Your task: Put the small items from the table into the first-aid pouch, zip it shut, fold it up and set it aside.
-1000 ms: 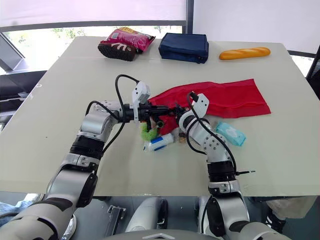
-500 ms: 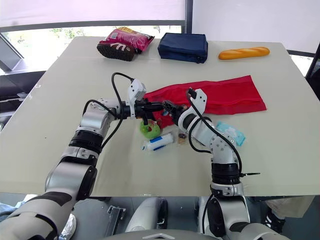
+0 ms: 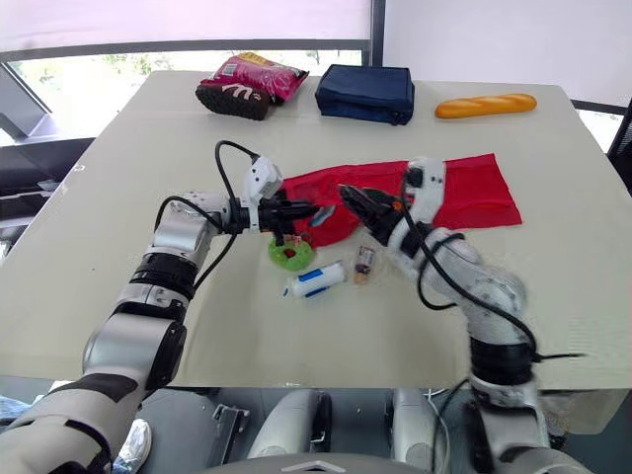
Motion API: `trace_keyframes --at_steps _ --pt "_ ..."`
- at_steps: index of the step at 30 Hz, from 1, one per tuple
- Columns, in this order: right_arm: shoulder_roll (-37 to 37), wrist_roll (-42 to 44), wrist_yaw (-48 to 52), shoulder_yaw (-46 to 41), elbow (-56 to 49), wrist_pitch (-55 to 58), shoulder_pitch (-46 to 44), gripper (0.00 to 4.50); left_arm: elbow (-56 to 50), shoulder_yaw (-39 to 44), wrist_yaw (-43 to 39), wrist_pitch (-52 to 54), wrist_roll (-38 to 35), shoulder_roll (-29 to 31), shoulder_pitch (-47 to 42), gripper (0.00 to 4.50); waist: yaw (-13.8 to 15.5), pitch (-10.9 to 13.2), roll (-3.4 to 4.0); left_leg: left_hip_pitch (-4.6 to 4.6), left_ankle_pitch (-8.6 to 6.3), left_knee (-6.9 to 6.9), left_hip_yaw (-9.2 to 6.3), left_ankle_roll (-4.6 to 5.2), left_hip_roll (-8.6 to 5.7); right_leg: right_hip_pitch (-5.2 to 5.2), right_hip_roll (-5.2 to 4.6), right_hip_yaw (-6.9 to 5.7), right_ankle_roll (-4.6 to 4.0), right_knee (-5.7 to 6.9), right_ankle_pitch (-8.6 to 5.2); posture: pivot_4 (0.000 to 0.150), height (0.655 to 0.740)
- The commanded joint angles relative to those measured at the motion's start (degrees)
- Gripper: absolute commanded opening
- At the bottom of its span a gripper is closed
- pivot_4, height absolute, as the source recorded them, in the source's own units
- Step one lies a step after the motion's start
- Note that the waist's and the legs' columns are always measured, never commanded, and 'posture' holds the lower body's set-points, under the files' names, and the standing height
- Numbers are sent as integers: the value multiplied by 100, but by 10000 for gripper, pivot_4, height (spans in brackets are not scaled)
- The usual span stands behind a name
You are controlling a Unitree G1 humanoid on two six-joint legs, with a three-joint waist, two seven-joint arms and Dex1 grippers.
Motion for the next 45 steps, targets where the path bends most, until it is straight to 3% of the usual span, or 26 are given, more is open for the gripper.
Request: trace_keyframes --at_steps 1,2,3,15,20,25,26,27,30,37,45 --pt "-674 -318 1294 -16 -710 -569 407 39837 -3 -24 -304 -321 113 248 36 0 -8 0 0 1 0 -1 2 0 -1 0 1 0 0 0 0 1500 7164" --pt "-932 -485 1547 -62 -792 -711 584 44173 24 -27 -384 -381 135 330 67 0 -6 0 0 3 0 -2 1 0 1 0 7 -1 -1 0 0 1500 7164" --pt "-1150 -702 1762 -129 -848 -906 760 44827 58 -36 -469 -483 170 417 98 0 16 0 0 3 0 -2 1 0 0 0 7 -2 -1 0 -1 1500 7164" --pt "-1946 -1141 3092 -1559 -936 -2151 2406 44827 1374 -29 -671 -1667 594 1010 -261 0 37 0 -6 14 1 11 11 -2 9 9 15 0 8 3 -4 1500 7164" --pt "-1902 -1123 2970 -1753 -1080 -2166 2593 45000 1873 50 -812 -1609 649 1030 -738 15922 39 0 -7 16 2 14 12 -3 10 10 17 -1 19 7 -10 1500 7164" --pt "-1895 -1209 2846 -1713 -1210 -2165 2652 45000 1895 155 -1796 -1289 442 1060 -1070 36334 53 1 -9 9 1 14 22 -3 8 10 16 -3 6 4 -4 1500 7164" --pt "-1887 -1202 2809 -1696 -1245 -2153 2640 45000 1852 171 -2009 -1241 407 1056 -1121 43072 54 1 -9 9 1 14 29 -3 8 10 16 -2 7 3 -4 1500 7164" --pt "-1875 -1198 2765 -1678 -1284 -2148 2620 45000 1782 177 -2222 -1153 359 1039 -1177 44212 54 1 -9 9 1 14 33 -3 8 10 16 -2 7 3 -4 1500 7164" --pt "-1852 -1195 2672 -1629 -1344 -2127 2550 45000 1583 157 -2327 -1063 315 874 -1277 44212 58 1 -9 9 1 14 33 -3 8 10 16 -3 7 3 -5 1500 7164" --pt "-1794 -1186 2514 -1467 -1400 -2089 2350 45000 1382 -150 -1034 -1369 751 -28 -1296 44212 168 2 -10 9 1 27 31 -3 7 15 15 -1 9 5 -4 1500 7164" --pt "-1825 -1069 2285 -1518 -1686 -1904 2337 45000 1974 -463 43 -1761 1270 -817 -1473 44212 167 3 -12 7 1 27 34 -2 2 14 16 -1 1 5 1 1500 7164"
